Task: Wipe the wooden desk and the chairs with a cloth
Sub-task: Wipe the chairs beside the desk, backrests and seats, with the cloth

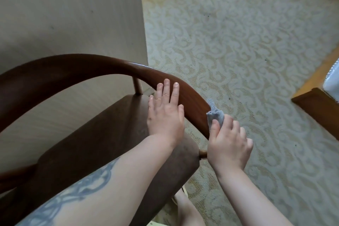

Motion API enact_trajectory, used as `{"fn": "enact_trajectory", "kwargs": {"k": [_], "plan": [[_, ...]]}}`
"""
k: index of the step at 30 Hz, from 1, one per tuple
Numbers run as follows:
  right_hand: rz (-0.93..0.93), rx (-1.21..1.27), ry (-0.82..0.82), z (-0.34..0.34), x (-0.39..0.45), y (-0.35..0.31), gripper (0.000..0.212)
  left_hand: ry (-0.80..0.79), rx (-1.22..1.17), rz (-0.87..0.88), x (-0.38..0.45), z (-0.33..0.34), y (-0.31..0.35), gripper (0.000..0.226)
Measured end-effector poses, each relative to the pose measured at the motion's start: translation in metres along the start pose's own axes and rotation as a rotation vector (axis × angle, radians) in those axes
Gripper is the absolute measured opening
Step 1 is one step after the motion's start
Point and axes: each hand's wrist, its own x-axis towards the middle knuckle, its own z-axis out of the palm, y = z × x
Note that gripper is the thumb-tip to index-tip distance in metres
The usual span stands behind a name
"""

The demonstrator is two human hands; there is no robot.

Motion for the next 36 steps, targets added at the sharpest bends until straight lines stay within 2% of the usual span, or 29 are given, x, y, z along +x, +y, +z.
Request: {"fn": "enact_trajectory", "kwargs": {"k": [4, 7, 11, 13, 16, 18, 20, 22, 24, 25, 26, 28, 32, 34, 36], "plan": [[-0.094, 0.016, -0.067, 0.000, 0.042, -0.061, 0.041, 0.017, 0.089, 0.064, 0.012, -0.017, -0.024, 0.058], [-0.200, 0.020, -0.074, 0.006, 0.069, -0.118, 0.040, 0.117, 0.133, -0.084, 0.037, -0.038, -0.062, 0.058], [-0.431, 0.060, -0.065, 0.006, 0.079, -0.190, 0.038, 0.251, 0.161, -0.223, 0.055, -0.078, -0.125, 0.056], [-0.588, 0.083, -0.053, 0.007, 0.070, -0.232, 0.038, 0.307, 0.183, -0.302, 0.049, -0.090, -0.153, 0.056], [-0.951, 0.088, 0.006, 0.010, 0.051, -0.288, 0.044, 0.418, 0.208, -0.441, 0.029, -0.099, -0.190, 0.058], [-1.180, 0.080, -0.026, 0.005, 0.062, -0.307, 0.046, 0.446, 0.218, -0.479, 0.015, -0.102, -0.209, 0.059], [-1.184, 0.135, -0.227, -0.003, 0.092, -0.309, 0.042, 0.455, 0.183, -0.499, 0.003, -0.106, -0.224, 0.058], [-0.956, 0.195, -0.441, -0.008, 0.111, -0.297, 0.040, 0.512, 0.125, -0.574, -0.015, -0.109, -0.237, 0.055], [-0.690, 0.187, -0.486, -0.016, 0.108, -0.292, 0.043, 0.567, 0.097, -0.665, -0.033, -0.110, -0.250, 0.052], [-0.622, 0.154, -0.424, -0.018, 0.096, -0.301, 0.044, 0.589, 0.091, -0.710, -0.041, -0.110, -0.258, 0.050], [-0.650, 0.100, -0.300, -0.016, 0.080, -0.317, 0.043, 0.617, 0.077, -0.761, -0.050, -0.110, -0.265, 0.048], [-0.831, 0.102, -0.098, -0.009, 0.038, -0.359, 0.044, 0.676, 0.031, -0.859, -0.064, -0.110, -0.278, 0.043], [-1.366, 0.150, -0.033, -0.015, -0.019, -0.401, 0.046, 0.678, 0.010, -0.931, -0.086, -0.113, -0.284, 0.041], [-1.421, 0.105, -0.036, -0.014, 0.001, -0.397, 0.043, 0.681, -0.009, -0.927, -0.103, -0.113, -0.284, 0.042], [-1.232, 0.062, -0.093, -0.016, 0.025, -0.392, 0.034, 0.655, 0.019, -0.945, -0.127, -0.108, -0.288, 0.040]]}}
